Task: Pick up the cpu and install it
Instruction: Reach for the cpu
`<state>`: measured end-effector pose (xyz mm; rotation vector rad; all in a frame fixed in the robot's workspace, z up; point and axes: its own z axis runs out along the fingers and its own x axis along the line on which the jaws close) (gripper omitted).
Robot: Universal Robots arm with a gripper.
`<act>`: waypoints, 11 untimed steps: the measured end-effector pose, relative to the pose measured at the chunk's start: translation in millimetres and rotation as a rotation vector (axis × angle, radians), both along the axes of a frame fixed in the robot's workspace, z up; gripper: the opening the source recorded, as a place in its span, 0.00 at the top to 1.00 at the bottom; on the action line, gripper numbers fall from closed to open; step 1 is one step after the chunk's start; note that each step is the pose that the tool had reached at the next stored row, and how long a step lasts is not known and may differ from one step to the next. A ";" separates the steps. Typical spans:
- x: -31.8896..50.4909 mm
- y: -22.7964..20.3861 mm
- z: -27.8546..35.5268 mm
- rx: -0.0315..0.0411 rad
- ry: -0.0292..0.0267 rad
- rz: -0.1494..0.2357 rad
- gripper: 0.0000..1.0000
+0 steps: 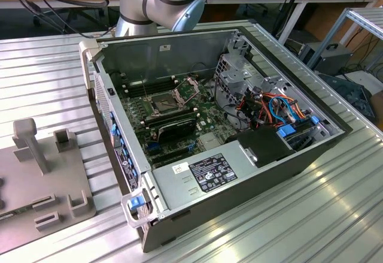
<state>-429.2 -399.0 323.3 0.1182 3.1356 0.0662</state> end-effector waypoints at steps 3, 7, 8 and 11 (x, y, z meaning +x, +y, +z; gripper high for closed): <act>-0.7 0.0 -1.8 0.0001 -0.0001 0.000 0.89; -2.0 -0.2 -4.5 0.0001 -0.0001 0.000 0.89; -2.3 -0.2 -5.1 0.0000 0.0000 0.000 0.89; -3.2 -0.3 -7.3 0.0001 -0.0001 0.000 0.89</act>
